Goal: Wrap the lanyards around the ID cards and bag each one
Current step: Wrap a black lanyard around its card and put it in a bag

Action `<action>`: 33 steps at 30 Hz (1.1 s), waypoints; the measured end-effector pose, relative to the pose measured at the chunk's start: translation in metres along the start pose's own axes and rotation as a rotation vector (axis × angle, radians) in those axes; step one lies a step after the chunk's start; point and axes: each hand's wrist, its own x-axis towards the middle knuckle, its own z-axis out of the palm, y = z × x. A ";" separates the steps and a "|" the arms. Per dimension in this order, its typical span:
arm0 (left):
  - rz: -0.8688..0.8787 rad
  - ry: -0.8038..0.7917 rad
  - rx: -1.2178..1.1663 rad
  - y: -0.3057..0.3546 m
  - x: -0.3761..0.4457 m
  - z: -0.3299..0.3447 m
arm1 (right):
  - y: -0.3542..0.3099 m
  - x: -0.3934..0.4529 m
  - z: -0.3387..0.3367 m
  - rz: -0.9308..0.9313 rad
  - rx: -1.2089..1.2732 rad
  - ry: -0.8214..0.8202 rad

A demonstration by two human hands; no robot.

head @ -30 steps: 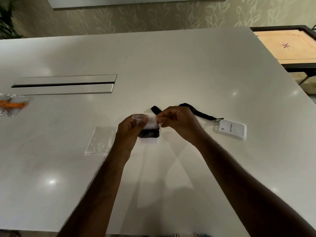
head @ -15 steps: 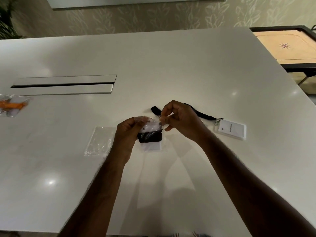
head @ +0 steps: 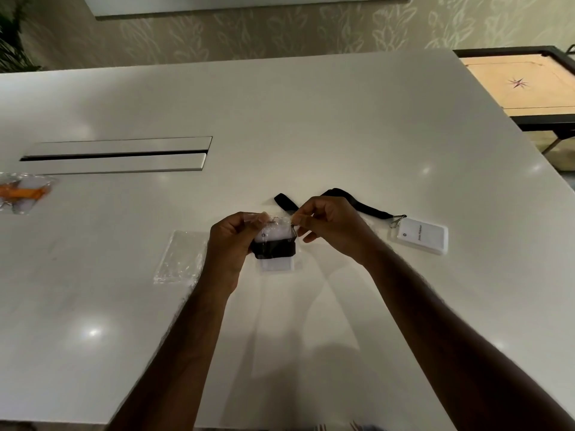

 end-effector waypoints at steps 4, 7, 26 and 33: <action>-0.042 -0.003 0.017 -0.001 0.002 0.000 | 0.000 0.000 0.000 0.008 -0.022 0.012; -0.050 -0.028 0.014 -0.001 0.002 0.000 | 0.001 0.000 -0.001 0.011 -0.032 0.016; -0.108 -0.102 -0.078 0.003 -0.001 -0.004 | 0.012 0.004 -0.005 0.055 0.054 0.011; -0.103 -0.064 -0.030 0.004 -0.006 0.005 | 0.017 0.005 -0.009 0.047 0.094 0.038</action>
